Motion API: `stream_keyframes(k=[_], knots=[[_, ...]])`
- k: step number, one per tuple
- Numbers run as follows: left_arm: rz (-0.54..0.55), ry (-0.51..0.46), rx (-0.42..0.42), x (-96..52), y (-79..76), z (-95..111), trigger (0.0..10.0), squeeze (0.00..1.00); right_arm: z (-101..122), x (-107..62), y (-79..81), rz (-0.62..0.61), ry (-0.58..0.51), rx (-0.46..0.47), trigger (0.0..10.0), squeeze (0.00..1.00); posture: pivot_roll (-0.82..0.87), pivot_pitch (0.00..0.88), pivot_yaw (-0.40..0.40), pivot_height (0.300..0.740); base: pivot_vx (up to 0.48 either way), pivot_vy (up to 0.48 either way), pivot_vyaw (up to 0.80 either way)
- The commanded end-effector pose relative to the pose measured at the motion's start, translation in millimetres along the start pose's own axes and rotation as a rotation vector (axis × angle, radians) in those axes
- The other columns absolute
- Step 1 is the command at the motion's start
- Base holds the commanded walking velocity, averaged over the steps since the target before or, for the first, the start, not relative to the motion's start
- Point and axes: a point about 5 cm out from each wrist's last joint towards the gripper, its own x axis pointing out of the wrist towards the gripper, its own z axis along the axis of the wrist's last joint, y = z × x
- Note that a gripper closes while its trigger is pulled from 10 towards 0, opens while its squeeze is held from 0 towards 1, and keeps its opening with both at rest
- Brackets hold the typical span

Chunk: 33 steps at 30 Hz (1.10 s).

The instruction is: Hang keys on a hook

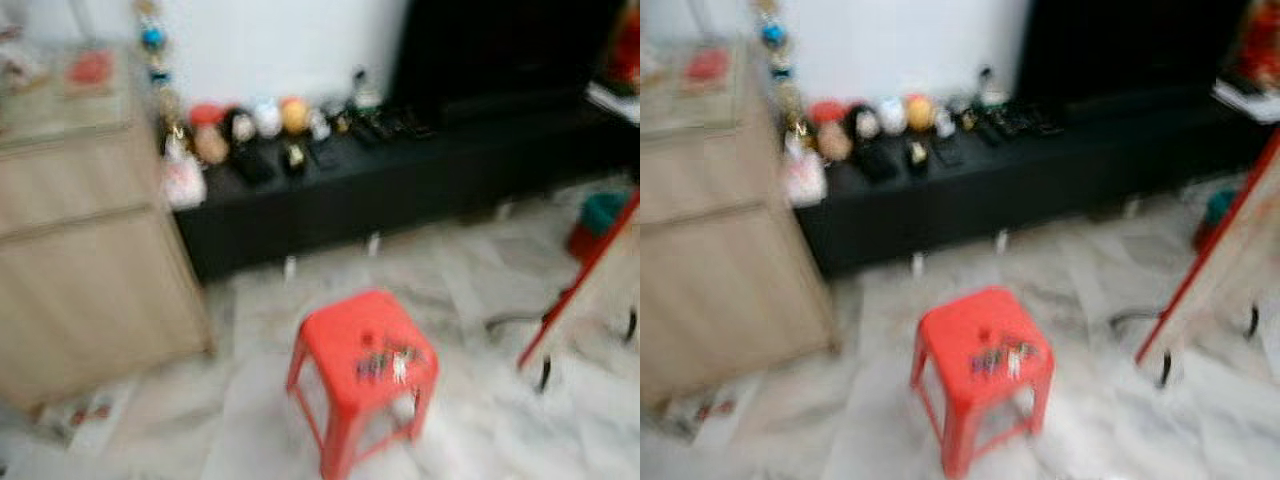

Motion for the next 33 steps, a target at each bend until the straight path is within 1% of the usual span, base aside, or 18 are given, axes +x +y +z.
stream_keyframes(k=[1,7,13,15,17,19,21,22,24,25,26,27,28,29,30,31,32,33], knots=[[0.025,0.061,0.003,-5.1,10.2,-18,10.0,0.00,7,3.2,10.6,0.026,-0.024,0.003,10.0,0.00,0.19,0.000,-0.047,0.740,0.285,0.000,-0.47],[0.033,0.053,-0.001,-4.4,10.9,-15,10.0,0.00,11,3.9,12.7,0.028,-0.048,0.019,10.0,0.00,0.19,0.002,-0.046,0.740,0.279,0.000,0.00],[0.051,0.041,-0.001,-3.9,12.0,-12,10.0,0.00,19,4.1,14.9,0.039,-0.117,0.057,10.0,0.00,0.17,0.004,-0.037,0.740,0.000,0.000,0.00],[0.056,0.033,-0.005,-3.8,12.1,-11,10.0,0.00,20,4.1,15.1,0.041,-0.125,0.045,10.0,0.00,0.17,0.003,-0.037,0.740,0.000,0.000,0.00],[0.068,0.011,-0.033,-3.7,12.1,-9,10.0,0.00,23,3.9,15.0,0.043,-0.144,0.034,10.0,0.00,0.17,0.002,-0.038,0.740,0.000,0.000,0.00],[0.092,-0.023,-0.070,-4.0,13.2,-7,10.0,0.00,28,3.3,15.9,0.053,-0.187,0.020,10.0,0.00,0.17,0.005,-0.036,0.740,0.000,0.000,0.00],[0.109,-0.047,-0.080,-4.2,14.1,-5,10.0,0.00,31,2.9,16.4,0.060,-0.211,-0.002,10.0,0.00,0.16,0.004,-0.036,0.740,0.000,0.000,0.00],[0.122,-0.079,-0.078,-4.6,14.9,-2,10.0,0.00,32,2.7,16.7,0.064,-0.223,-0.011,10.0,0.00,0.15,0.004,-0.035,0.740,0.000,0.000,0.00],[0.128,-0.121,-0.103,-5.1,15.2,1,10.0,0.00,34,2.3,16.3,0.060,-0.236,-0.028,10.0,0.00,0.15,0.007,-0.037,0.740,0.000,0.000,0.00],[0.130,-0.138,-0.119,-5.3,15.3,2,10.0,0.00,51,4.7,28.6,0.089,-0.286,-0.041,10.0,0.00,0.15,0.007,-0.037,0.740,0.000,0.000,0.00],[0.132,-0.173,-0.144,-5.8,15.1,5,10.0,0.00,120,3.6,75.6,0.171,-0.483,-0.095,10.0,0.00,0.16,0.006,-0.042,0.740,0.000,0.000,0.00],[0.131,-0.188,-0.149,-6.1,15.1,6,10.0,0.00,139,-0.1,88.9,0.190,-0.545,-0.112,10.0,0.00,0.16,0.006,-0.043,0.740,0.000,0.000,0.00],[0.131,-0.197,-0.150,-6.2,15.1,7,10.0,0.00,148,-2.2,94.1,0.196,-0.573,-0.120,10.0,0.00,0.16,0.006,-0.043,0.740,0.000,0.000,0.00],[0.131,-0.197,-0.150,-6.2,15.1,7,10.0,0.00,148,-2.2,94.1,0.196,-0.573,-0.120,10.0,0.00,0.16,0.006,-0.043,0.740,0.000,0.000,0.00],[0.124,-0.302,-0.113,-3.1,14.3,38,10.0,0.00,151,-3.7,95.0,0.198,-0.597,-0.111,10.0,0.00,0.16,0.004,-0.045,0.740,0.000,0.000,0.00],[0.124,-0.302,-0.113,-3.1,14.3,38,10.0,0.00,151,-3.7,95.0,0.198,-0.597,-0.111,10.0,0.00,0.16,0.004,-0.045,0.740,0.000,0.000,0.00],[0.103,-0.585,-0.045,-8.1,12.6,117,10.0,0.00,159,-8.3,96.4,0.206,-0.669,-0.070,10.0,0.00,0.16,0.000,-0.046,0.740,0.000,0.000,0.00],[0.103,-0.585,-0.045,-8.1,12.6,117,10.0,0.00,159,-8.3,96.4,0.206,-0.669,-0.070,10.0,0.00,0.16,0.000,-0.046,0.740,0.000,0.000,0.00]])
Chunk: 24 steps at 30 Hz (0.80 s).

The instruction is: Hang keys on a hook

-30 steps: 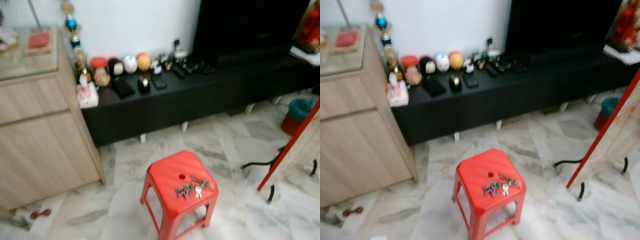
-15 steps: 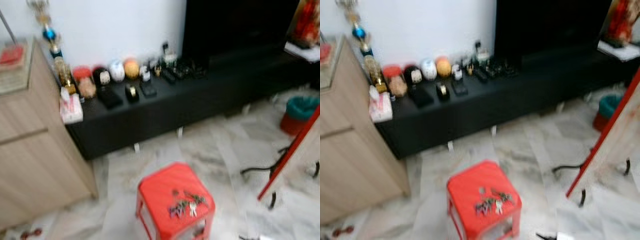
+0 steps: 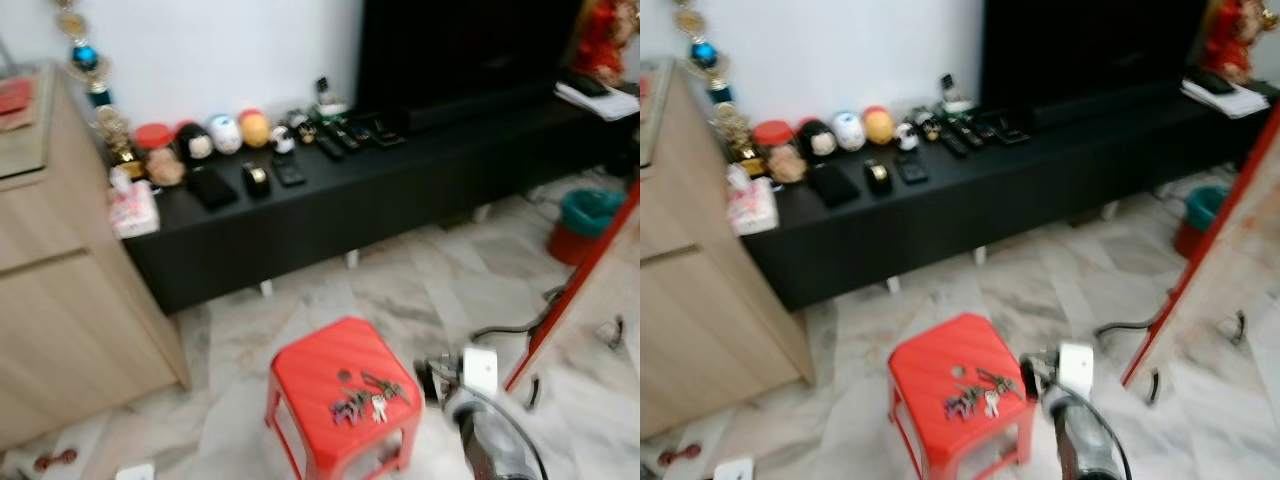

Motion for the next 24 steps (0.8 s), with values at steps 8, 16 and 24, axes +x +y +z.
stream_keyframes(k=[8,16,24], knots=[[-0.117,-0.532,0.052,-0.2,-9.8,98,10.0,0.00,1,-11.9,-4.7,-0.028,-0.118,-0.001,10.0,0.00,0.17,0.000,-0.049,0.740,0.000,0.000,0.00],[-0.164,-0.629,0.020,-24.8,-12.8,111,10.0,0.00,-8,-34.8,-5.7,0.026,-0.149,-0.039,10.0,0.00,0.15,0.000,-0.047,0.740,0.000,0.000,0.00],[-0.186,-0.605,0.065,-33.5,-12.8,105,10.0,0.00,-22,-38.3,-2.2,0.042,-0.063,-0.055,10.0,0.00,0.16,0.000,-0.054,0.740,0.000,0.000,0.00]])
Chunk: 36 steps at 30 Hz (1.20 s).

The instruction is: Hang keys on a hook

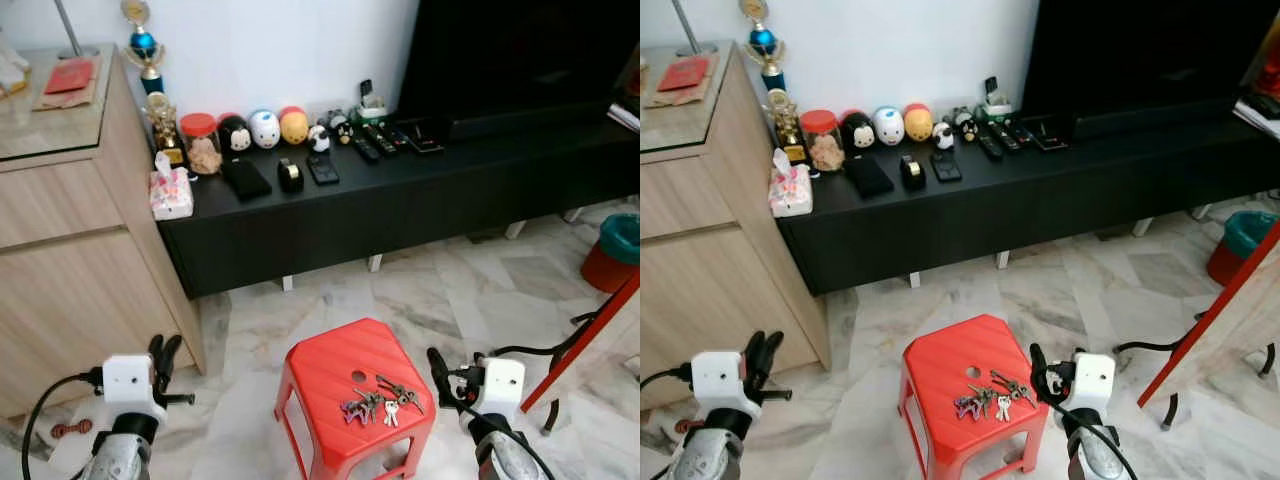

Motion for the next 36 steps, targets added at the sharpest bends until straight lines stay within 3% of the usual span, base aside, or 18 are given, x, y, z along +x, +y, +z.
stream_keyframes(k=[1,7,29,36], knots=[[-0.015,-0.010,0.016,1.2,-0.5,7,10.0,0.00,6,2.9,-3.0,-0.009,-0.007,-0.010,10.0,0.00,0.16,0.000,-0.053,0.740,0.000,0.000,0.00],[-0.017,0.002,0.008,2.4,-1.4,9,10.0,0.00,8,5.9,-6.1,-0.024,0.021,-0.015,10.0,0.00,0.16,0.000,-0.050,0.740,0.000,0.000,0.00],[0.001,0.053,0.005,3.8,-2.3,9,10.0,0.00,3,6.3,4.1,0.010,0.065,0.004,10.0,0.00,0.16,0.030,-0.048,0.617,0.000,0.000,0.00],[-0.004,0.064,0.005,4.8,-2.5,9,10.0,0.00,2,7.1,1.0,-0.012,0.077,0.011,10.0,0.00,0.17,0.033,-0.047,0.612,0.000,0.000,0.00]])
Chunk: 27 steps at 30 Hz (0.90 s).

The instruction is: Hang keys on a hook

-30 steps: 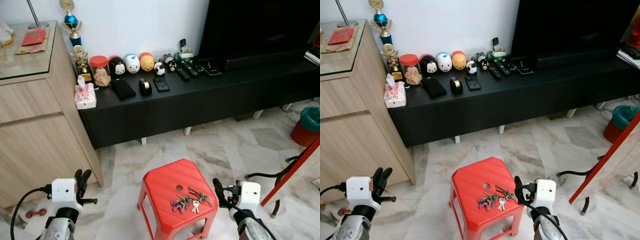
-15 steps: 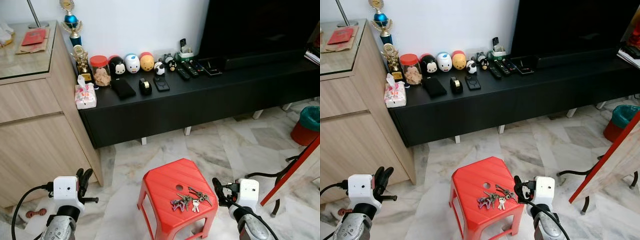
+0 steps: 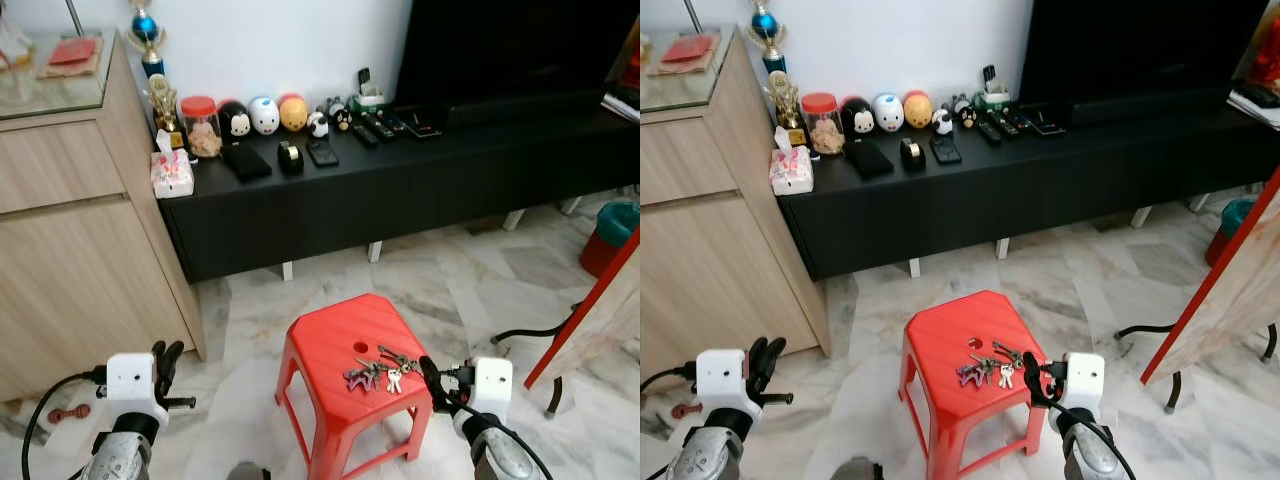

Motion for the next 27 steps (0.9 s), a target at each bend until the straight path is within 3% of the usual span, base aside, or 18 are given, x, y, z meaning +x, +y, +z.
stream_keyframes(k=[1,17,23,27], knots=[[-0.007,-0.005,0.007,1.8,-0.1,3.6,10.0,0.00,-0.3,0.7,-2.7,-0.011,0.009,0.011,10.0,0.00,0.17,0.034,-0.047,0.612,0.000,0.000,0.00],[-0.017,-0.007,0.003,6.5,-1.8,7.4,10.0,0.00,2.1,2.9,3.4,0.038,0.000,0.004,10.0,0.00,0.17,0.032,-0.043,0.612,0.000,0.000,0.00],[-0.020,-0.006,0.011,8.2,-2.8,8.6,10.0,0.00,2.9,3.8,4.1,0.044,-0.004,0.010,10.0,0.00,0.17,0.031,-0.043,0.612,0.000,0.000,0.59],[-0.019,-0.010,0.011,9.6,-2.8,9.6,10.0,0.00,3.5,4.3,2.1,0.036,-0.004,0.026,10.0,0.00,0.17,0.031,-0.042,0.612,0.000,0.000,0.00]])
